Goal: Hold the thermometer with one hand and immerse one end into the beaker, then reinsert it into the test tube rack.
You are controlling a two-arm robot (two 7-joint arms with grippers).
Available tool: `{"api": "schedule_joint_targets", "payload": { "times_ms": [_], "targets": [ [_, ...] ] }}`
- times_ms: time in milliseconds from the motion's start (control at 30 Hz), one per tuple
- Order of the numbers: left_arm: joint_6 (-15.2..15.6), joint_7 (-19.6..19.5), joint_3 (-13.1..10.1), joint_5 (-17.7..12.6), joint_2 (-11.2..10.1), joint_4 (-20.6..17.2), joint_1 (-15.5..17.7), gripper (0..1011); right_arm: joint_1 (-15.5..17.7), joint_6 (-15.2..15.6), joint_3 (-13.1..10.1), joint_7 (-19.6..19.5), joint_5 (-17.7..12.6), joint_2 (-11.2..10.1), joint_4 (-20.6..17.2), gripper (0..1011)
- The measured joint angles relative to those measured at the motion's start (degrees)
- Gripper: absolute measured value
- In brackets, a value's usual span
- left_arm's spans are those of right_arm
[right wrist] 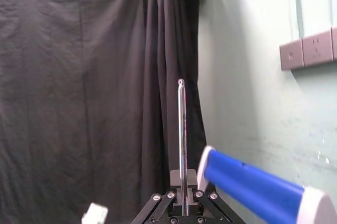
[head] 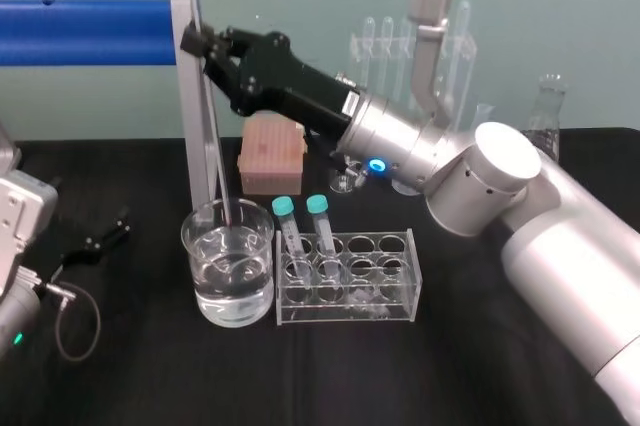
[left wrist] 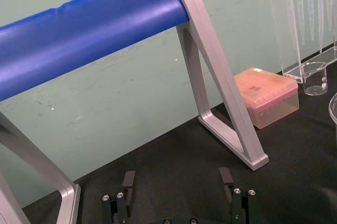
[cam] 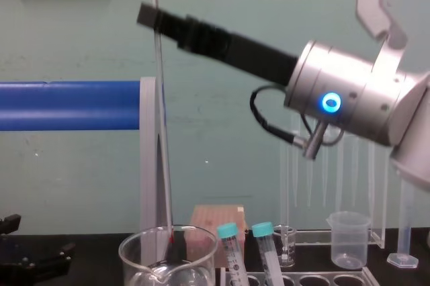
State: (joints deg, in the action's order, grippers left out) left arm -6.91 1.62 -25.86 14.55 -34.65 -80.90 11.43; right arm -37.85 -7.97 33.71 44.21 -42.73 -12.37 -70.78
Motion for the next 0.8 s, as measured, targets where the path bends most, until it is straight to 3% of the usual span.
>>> {"api": "schedule_joint_targets", "payload": {
  "times_ms": [367, 800],
  "targets": [
    [0.0, 0.0, 0.0, 0.0, 0.0, 0.0, 0.0, 1008, -0.15, -2.05, 1.64, 2.3, 2.46, 1.33, 7.32, 56],
    [0.0, 0.0, 0.0, 0.0, 0.0, 0.0, 0.0, 1008, -0.23, -3.74, 2.29, 2.98, 5.78, 2.75, 11.77, 56]
  ]
}}
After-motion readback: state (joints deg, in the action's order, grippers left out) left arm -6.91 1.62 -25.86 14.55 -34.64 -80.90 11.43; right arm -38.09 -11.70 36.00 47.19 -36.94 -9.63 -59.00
